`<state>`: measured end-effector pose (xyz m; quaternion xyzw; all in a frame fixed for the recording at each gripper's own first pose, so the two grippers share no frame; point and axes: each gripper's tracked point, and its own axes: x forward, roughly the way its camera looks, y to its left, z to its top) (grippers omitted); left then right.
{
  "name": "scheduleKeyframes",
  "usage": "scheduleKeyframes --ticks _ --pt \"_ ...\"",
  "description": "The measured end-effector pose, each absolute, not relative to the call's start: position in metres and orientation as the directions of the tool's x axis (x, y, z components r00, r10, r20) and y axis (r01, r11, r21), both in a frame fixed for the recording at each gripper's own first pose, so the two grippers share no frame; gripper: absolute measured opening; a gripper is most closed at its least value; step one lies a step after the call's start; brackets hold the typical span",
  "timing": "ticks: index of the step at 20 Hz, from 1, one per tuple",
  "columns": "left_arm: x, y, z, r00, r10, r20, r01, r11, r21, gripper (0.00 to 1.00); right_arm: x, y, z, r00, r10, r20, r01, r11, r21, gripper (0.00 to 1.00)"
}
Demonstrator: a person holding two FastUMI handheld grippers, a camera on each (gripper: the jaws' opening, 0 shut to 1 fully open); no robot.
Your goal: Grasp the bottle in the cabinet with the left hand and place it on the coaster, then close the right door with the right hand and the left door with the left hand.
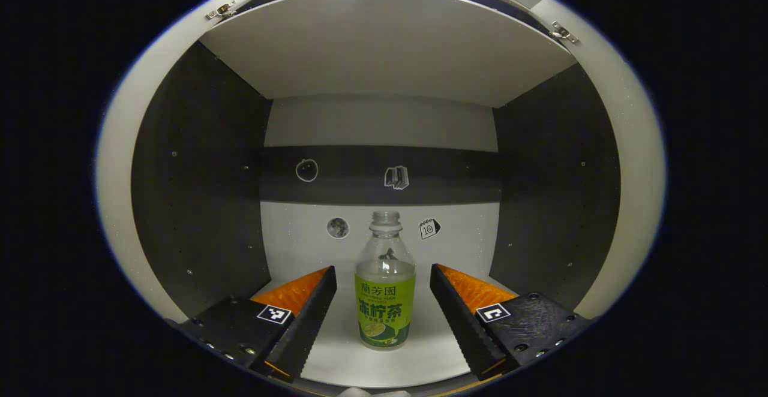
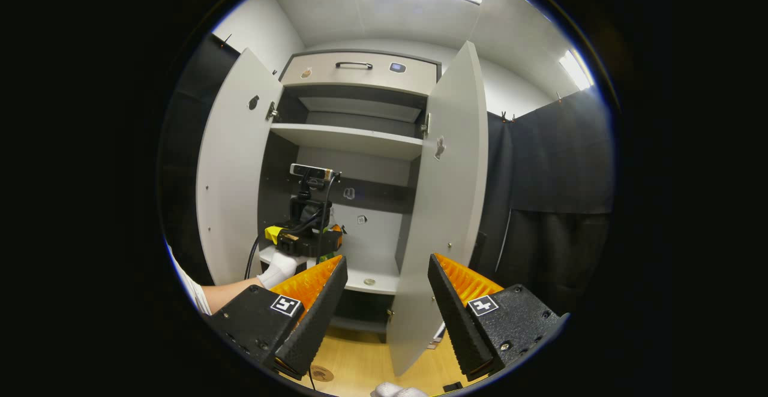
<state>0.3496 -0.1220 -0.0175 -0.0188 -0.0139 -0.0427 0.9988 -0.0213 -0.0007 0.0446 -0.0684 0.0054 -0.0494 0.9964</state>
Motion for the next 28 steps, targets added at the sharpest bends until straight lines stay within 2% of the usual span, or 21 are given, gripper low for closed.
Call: scheduleKeyframes --ticks 4,7,9,13,14,15,17,21,26,27,28 --pt "0.36 -0.122 -0.032 0.999 -0.053 -0.006 0.053 0.998 -0.027 0.96 -0.027 -0.003 0.038 0.993 -0.113 -0.028 0.108 0.982 -0.154 0.83" --pt "0.356 -0.121 -0.033 0.998 -0.059 -0.017 0.059 0.998 -0.03 0.75 -0.03 -0.001 0.039 0.995 -0.097 -0.025 0.091 0.98 -0.175 0.83" --pt "0.341 -0.12 -0.024 0.996 -0.089 0.005 0.089 0.994 -0.063 0.74 -0.03 -0.001 0.039 0.996 -0.087 -0.024 0.082 0.982 -0.17 0.83" --pt "0.27 -0.107 -0.001 0.984 -0.151 0.091 0.158 0.985 -0.073 0.73 -0.028 -0.008 0.038 0.998 -0.068 -0.017 0.065 0.985 -0.157 0.83" --pt "0.25 -0.105 -0.001 0.98 -0.172 0.105 0.179 0.981 -0.067 0.7 -0.027 -0.009 0.037 0.998 -0.063 -0.015 0.06 0.986 -0.155 0.83" --pt "0.23 -0.102 -0.003 0.975 -0.19 0.115 0.198 0.978 -0.064 0.73 -0.026 -0.011 0.035 0.998 -0.055 -0.014 0.053 0.987 -0.152 0.83" --pt "0.183 -0.103 -0.016 0.966 -0.231 0.115 0.24 0.968 -0.073 0.73 -0.025 -0.016 0.032 0.999 -0.046 -0.013 0.044 0.989 -0.141 0.83" --pt "0.1 -0.114 -0.077 0.951 -0.302 0.061 0.306 0.948 -0.086 0.73 -0.024 -0.022 0.025 0.999 -0.03 -0.022 0.027 0.992 -0.125 0.83" --pt "0.053 -0.132 -0.169 0.927 -0.375 0.026 0.375 0.927 0.004 0.73 -0.028 -0.028 0.016 0.999 -0.032 -0.04 0.026 0.989 -0.148 0.83" --pt "0.048 -0.139 -0.187 0.917 -0.398 0.008 0.398 0.917 0.019 0.7 -0.029 -0.029 0.013 0.998 -0.034 -0.053 0.026 0.988 -0.154 0.83" --pt "0.04 -0.145 -0.204 0.906 -0.423 -0.002 0.423 0.906 0.02 0.73 -0.031 -0.031 0.01 0.997 -0.038 -0.067 0.027 0.987 -0.16 0.83"
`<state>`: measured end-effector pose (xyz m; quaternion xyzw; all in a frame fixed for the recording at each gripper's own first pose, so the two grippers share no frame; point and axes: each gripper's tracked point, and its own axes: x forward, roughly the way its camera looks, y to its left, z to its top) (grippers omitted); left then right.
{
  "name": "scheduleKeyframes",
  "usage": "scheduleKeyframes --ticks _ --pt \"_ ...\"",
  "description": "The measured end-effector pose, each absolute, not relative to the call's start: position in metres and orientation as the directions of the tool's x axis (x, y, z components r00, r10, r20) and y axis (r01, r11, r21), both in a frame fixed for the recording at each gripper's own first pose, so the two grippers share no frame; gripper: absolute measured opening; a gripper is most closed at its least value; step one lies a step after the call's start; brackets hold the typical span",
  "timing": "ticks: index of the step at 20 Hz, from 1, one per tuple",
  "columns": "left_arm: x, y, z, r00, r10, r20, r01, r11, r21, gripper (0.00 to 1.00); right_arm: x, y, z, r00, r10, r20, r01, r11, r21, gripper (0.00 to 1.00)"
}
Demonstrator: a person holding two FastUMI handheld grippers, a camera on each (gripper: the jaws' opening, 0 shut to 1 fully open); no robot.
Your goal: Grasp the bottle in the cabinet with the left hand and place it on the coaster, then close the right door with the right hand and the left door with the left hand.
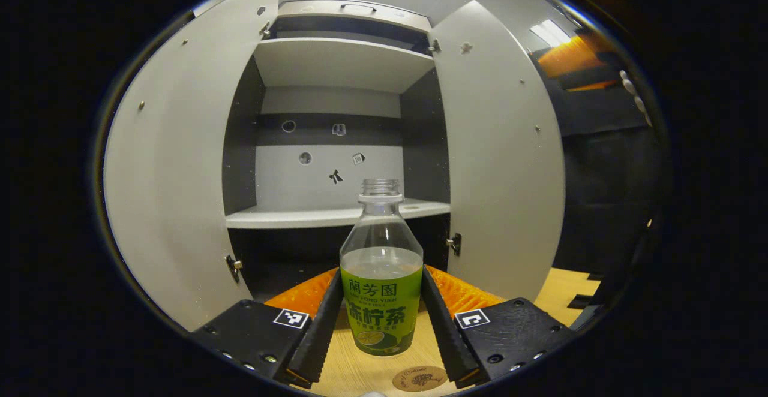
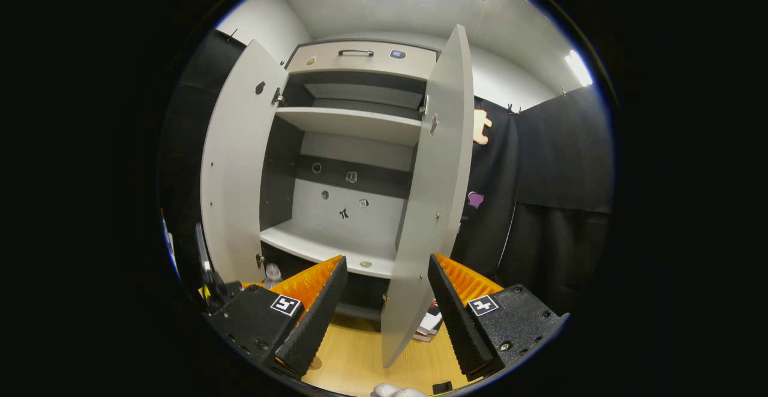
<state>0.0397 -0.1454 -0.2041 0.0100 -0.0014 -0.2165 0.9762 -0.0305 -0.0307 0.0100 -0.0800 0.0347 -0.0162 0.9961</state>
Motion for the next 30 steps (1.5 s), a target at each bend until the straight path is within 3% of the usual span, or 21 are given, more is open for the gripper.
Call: scheduleKeyframes --ticks 9,20,30 --pt "0.021 -0.175 -0.305 0.869 -0.492 -0.058 0.486 0.869 -0.095 0.73 -0.043 -0.045 -0.005 0.987 -0.089 -0.132 0.06 0.976 -0.21 0.83" --pt "0.015 -0.18 -0.333 0.838 -0.54 -0.075 0.535 0.841 -0.081 0.73 -0.041 -0.037 -0.016 0.981 -0.088 -0.175 0.045 0.97 -0.238 0.84" --pt "0.016 -0.176 -0.333 0.848 -0.523 -0.08 0.519 0.852 -0.065 0.78 -0.042 -0.04 -0.022 0.976 -0.089 -0.2 0.039 0.97 -0.241 0.84"
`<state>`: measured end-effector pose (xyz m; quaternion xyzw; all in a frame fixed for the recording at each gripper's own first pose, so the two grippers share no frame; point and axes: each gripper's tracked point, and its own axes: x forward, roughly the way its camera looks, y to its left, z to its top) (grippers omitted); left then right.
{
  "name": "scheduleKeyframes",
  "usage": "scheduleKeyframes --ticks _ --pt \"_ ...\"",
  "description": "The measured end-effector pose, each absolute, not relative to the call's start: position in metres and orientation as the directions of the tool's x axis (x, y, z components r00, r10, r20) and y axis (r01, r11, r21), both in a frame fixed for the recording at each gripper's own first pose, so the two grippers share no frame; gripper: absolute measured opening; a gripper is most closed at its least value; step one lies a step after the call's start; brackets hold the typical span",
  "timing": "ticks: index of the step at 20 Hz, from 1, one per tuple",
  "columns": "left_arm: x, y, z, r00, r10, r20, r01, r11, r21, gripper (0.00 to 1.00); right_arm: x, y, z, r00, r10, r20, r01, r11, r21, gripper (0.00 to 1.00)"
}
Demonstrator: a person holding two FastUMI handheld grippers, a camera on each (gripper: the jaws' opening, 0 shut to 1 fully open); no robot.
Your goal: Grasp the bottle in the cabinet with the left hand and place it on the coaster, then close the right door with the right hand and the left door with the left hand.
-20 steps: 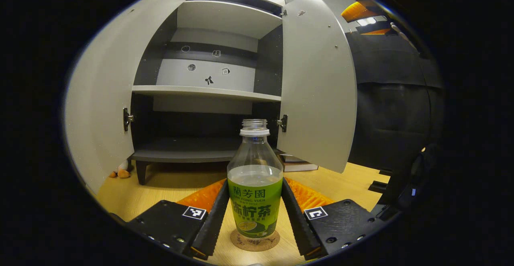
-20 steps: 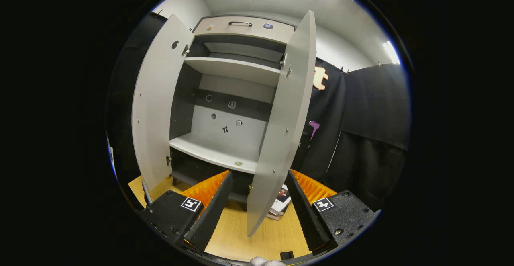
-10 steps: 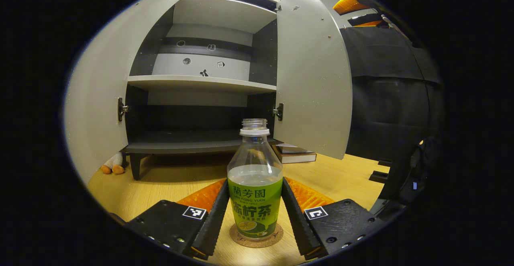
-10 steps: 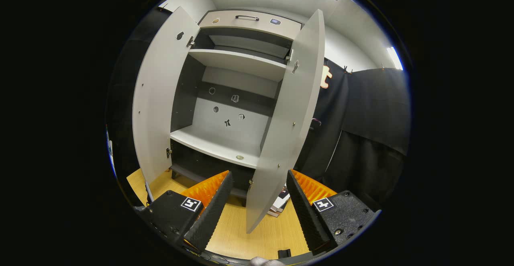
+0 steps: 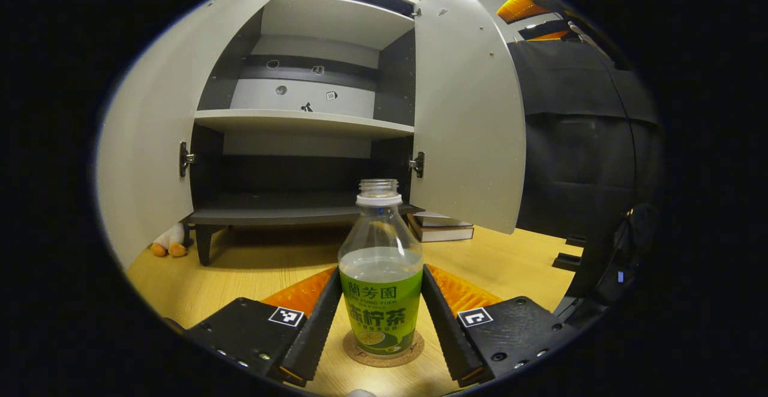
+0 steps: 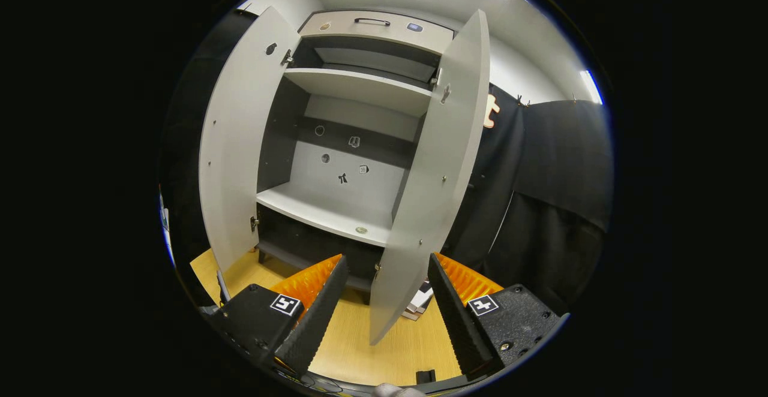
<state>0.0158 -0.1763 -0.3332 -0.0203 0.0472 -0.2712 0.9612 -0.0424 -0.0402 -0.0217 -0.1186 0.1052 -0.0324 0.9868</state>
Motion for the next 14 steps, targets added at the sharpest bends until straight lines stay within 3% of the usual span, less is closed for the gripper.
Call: scheduleKeyframes --ticks 3,6,9,14 --pt "0.014 -0.175 -0.326 0.848 -0.524 -0.076 0.521 0.852 -0.056 0.84 -0.045 -0.044 -0.022 0.975 -0.097 -0.198 0.05 0.972 -0.229 0.84" --pt "0.013 -0.177 -0.314 0.847 -0.528 -0.06 0.527 0.849 -0.039 0.84 -0.048 -0.045 -0.02 0.976 -0.101 -0.192 0.056 0.973 -0.225 0.84" --pt "0.012 -0.179 -0.303 0.845 -0.532 -0.053 0.531 0.847 -0.031 0.98 -0.05 -0.044 -0.019 0.977 -0.1 -0.187 0.058 0.974 -0.219 0.84" --pt "0.013 -0.174 -0.262 0.858 -0.513 -0.013 0.512 0.858 -0.026 0.98 -0.051 -0.043 -0.011 0.983 -0.095 -0.159 0.061 0.976 -0.207 0.84"
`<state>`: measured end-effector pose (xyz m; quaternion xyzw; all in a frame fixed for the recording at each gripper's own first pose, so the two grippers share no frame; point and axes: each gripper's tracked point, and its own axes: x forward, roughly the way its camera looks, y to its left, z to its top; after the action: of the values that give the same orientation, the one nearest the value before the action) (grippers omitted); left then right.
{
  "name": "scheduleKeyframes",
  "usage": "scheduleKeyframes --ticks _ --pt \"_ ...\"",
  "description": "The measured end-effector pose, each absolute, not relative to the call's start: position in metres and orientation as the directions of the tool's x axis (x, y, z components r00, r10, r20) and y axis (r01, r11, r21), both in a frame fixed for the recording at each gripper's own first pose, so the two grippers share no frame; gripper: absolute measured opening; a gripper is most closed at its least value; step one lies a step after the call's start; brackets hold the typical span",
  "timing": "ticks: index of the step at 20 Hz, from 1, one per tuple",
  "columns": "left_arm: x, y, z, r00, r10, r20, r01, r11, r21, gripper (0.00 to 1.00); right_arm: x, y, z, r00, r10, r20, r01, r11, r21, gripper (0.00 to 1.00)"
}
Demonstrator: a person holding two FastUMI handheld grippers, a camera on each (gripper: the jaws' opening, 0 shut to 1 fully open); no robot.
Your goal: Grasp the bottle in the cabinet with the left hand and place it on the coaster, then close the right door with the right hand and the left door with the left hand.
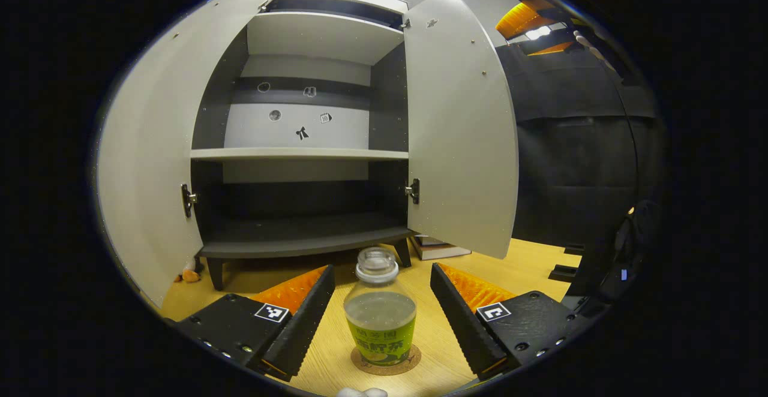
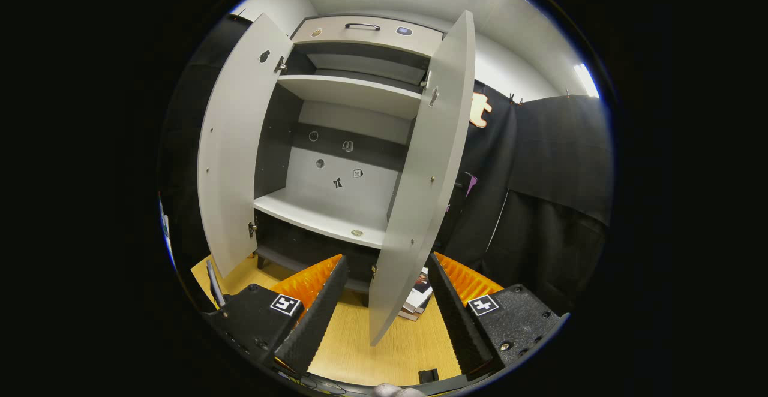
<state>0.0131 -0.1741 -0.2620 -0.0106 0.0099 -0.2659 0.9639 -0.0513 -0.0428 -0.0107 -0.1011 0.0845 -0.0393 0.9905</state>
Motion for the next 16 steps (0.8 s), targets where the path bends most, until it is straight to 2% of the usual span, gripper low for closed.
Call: scheduleKeyframes --ticks 4,7,13,16 --pt "0.018 -0.161 -0.2 0.88 -0.476 0.016 0.475 0.88 0.007 0.98 -0.047 -0.035 -0.009 0.987 -0.065 -0.144 0.035 0.98 -0.198 0.84" --pt "0.01 -0.15 -0.152 0.889 -0.458 -0.003 0.457 0.887 -0.065 0.97 -0.041 -0.024 -0.003 0.993 -0.028 -0.115 0.007 0.984 -0.178 0.84" --pt "-0.01 -0.067 -0.08 0.971 -0.24 0.003 0.24 0.971 -0.007 0.96 -0.027 -0.007 0.014 0.997 0.049 -0.058 -0.056 0.991 -0.123 0.84" --pt "-0.034 -0.029 -0.061 0.984 -0.177 0.016 0.177 0.984 -0.014 0.96 -0.019 -0.014 0.027 0.998 0.044 -0.034 -0.047 0.993 -0.104 0.84"
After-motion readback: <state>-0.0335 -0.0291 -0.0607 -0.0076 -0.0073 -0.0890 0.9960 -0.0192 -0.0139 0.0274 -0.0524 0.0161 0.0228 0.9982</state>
